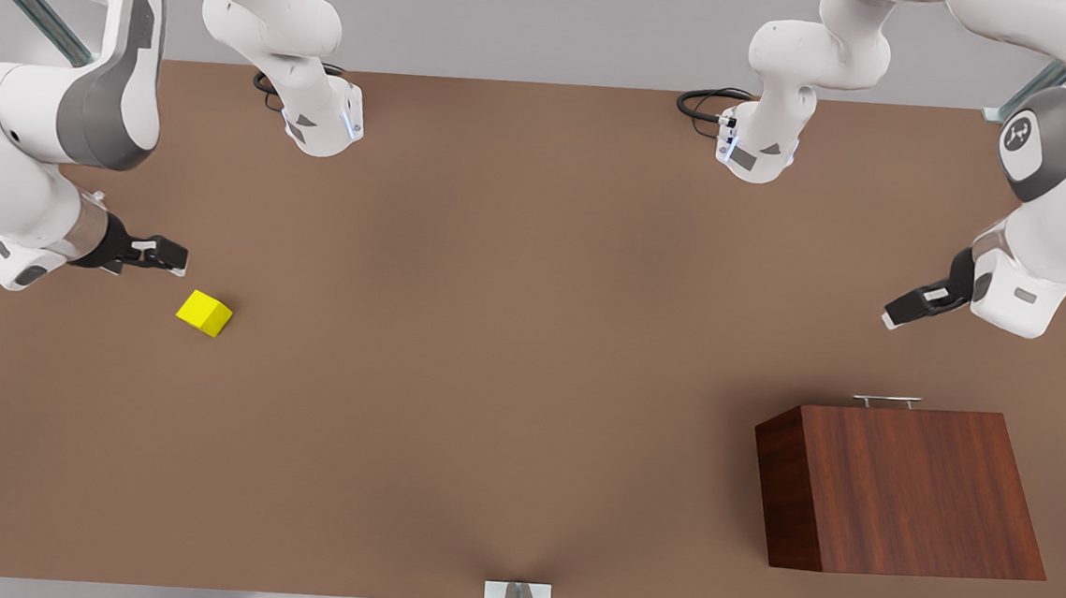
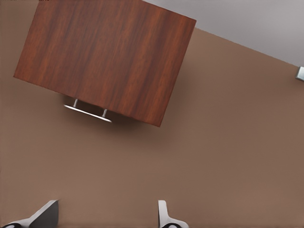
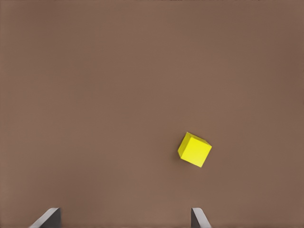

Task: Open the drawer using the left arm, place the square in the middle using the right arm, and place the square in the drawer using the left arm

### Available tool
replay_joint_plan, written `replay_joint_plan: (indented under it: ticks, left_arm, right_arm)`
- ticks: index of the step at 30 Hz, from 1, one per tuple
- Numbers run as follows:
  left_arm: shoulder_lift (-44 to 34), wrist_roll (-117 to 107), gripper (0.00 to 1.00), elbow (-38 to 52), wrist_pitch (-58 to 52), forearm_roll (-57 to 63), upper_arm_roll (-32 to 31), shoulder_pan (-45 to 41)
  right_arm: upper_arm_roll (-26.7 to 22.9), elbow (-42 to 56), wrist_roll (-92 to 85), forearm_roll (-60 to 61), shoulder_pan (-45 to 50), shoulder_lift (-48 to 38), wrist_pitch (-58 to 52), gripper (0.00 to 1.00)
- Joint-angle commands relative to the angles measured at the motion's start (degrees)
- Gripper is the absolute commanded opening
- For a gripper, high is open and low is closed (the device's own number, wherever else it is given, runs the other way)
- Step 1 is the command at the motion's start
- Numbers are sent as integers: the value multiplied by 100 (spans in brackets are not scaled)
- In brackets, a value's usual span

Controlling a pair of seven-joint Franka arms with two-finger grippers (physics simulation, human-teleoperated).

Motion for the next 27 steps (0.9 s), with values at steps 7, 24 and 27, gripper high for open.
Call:
replay_joint_plan:
  ticks: [7, 24, 27]
  left_arm:
    - [-255, -5297, 100, -2425, 1877, 497, 220, 20]
    - [-791, -6284, 100, -5730, 7091, 673, 633, 82]
    - [-738, -6275, 100, -5748, 7082, 673, 633, 82]
  right_arm:
    - [-17, 292, -35, -97, 10, 409, 7, 100]
    - [-52, -147, 2381, 62, -184, 1200, 508, 100]
    - [-44, -910, 2443, 35, -175, 867, 1131, 100]
